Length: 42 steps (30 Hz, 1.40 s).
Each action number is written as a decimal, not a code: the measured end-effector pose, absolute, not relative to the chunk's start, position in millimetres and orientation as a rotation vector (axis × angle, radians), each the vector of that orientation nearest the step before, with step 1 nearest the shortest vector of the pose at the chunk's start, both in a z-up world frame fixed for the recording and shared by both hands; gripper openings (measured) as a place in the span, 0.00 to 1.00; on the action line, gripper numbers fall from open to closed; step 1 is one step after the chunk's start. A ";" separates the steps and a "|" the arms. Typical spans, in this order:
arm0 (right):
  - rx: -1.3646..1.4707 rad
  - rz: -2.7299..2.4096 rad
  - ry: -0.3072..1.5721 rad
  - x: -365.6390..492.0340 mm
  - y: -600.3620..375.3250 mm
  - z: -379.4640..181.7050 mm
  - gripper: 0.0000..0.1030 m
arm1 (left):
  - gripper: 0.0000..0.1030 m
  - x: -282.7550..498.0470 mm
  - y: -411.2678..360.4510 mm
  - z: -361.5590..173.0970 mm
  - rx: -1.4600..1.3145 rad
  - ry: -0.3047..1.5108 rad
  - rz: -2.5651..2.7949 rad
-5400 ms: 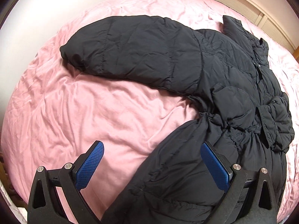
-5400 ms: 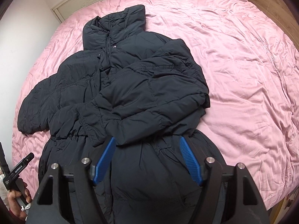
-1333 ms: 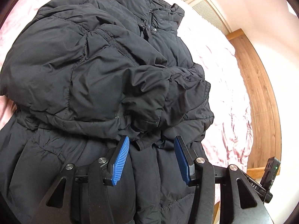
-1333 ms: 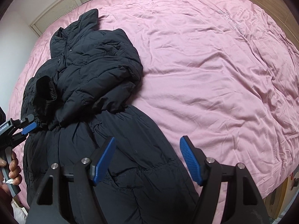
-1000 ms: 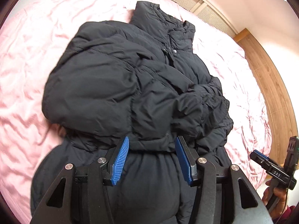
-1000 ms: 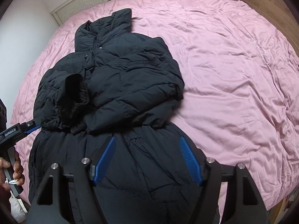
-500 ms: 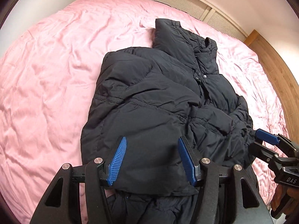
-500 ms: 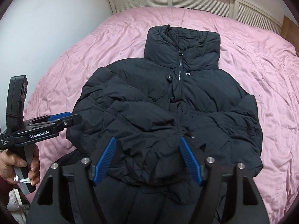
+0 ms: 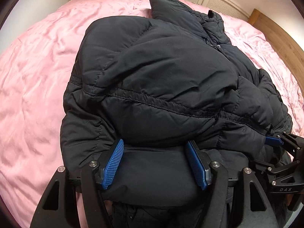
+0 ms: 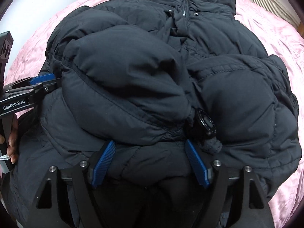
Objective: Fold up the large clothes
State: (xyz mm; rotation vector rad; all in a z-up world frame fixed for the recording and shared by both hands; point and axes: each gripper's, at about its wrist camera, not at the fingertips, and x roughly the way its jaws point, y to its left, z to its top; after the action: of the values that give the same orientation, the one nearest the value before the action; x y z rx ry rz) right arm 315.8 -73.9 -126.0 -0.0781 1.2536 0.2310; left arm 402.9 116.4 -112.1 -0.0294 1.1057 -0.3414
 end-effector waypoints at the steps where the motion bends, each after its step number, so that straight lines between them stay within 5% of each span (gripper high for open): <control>1: -0.076 0.234 1.254 315.5 -74.7 -126.1 0.75 | 0.68 403.7 116.1 -112.3 -0.024 1.112 -0.334; 15: -0.118 0.391 1.136 315.4 -63.6 -41.1 0.74 | 0.73 420.6 128.8 -40.5 -0.032 1.035 -0.278; 28: -0.158 0.445 1.229 390.7 -28.8 -117.9 0.77 | 0.75 409.1 124.2 -110.3 -0.033 1.117 -0.196; 42: -0.188 0.441 1.210 333.3 -58.3 -71.1 0.76 | 0.78 380.9 118.7 -94.7 0.003 1.084 -0.195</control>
State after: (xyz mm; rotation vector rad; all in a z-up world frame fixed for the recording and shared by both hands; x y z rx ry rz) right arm 333.3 -58.3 -71.1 -0.1875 1.2101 0.4413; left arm 380.9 118.7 -94.7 0.0025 1.0841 -0.1954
